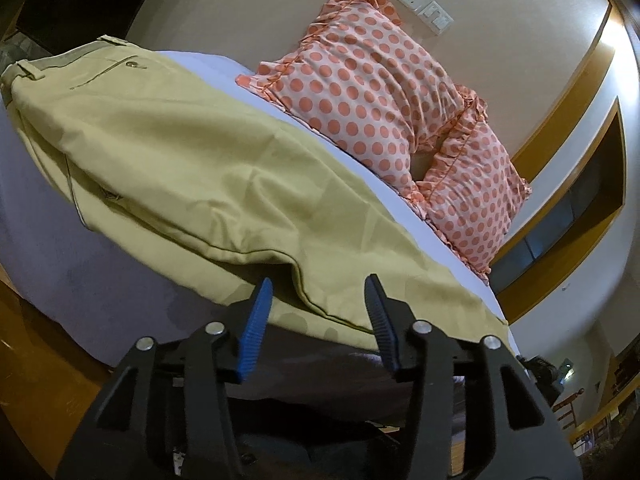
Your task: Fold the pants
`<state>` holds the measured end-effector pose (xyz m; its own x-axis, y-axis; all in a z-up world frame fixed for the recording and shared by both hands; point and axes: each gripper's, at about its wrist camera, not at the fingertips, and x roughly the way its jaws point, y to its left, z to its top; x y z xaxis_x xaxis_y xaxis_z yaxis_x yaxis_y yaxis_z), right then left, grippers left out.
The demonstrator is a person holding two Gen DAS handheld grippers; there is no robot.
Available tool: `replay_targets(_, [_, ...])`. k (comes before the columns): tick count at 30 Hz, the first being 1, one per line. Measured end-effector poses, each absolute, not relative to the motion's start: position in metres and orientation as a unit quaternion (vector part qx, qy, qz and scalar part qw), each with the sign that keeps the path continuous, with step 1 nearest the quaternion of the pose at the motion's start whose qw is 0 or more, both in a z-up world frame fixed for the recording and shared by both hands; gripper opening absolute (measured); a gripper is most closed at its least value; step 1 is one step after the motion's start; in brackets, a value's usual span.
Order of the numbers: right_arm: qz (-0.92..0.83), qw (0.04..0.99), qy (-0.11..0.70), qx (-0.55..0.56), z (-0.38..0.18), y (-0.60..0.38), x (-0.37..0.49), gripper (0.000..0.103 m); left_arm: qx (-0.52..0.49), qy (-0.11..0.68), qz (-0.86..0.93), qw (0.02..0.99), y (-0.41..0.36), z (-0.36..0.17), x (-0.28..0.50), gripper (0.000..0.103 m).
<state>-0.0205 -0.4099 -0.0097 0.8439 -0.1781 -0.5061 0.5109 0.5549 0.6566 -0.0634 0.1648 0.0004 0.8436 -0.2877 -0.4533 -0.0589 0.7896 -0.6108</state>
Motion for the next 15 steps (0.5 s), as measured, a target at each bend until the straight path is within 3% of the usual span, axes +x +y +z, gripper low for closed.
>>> replay_targets(6, [-0.116, 0.918, 0.143, 0.350, 0.051, -0.365, 0.009, 0.005, -0.318, 0.233, -0.020, 0.919, 0.187, 0.010, -0.080, 0.078])
replay_targets(11, [0.091, 0.942, 0.157, 0.283, 0.100, -0.242, 0.070, 0.005, -0.319, 0.230, 0.021, 0.919, 0.203, 0.009, -0.086, 0.081])
replay_targets(15, [0.248, 0.913, 0.248, 0.206, 0.089, -0.117, 0.105, 0.006, -0.318, 0.237, 0.026, 0.918, 0.209, 0.004, -0.091, 0.084])
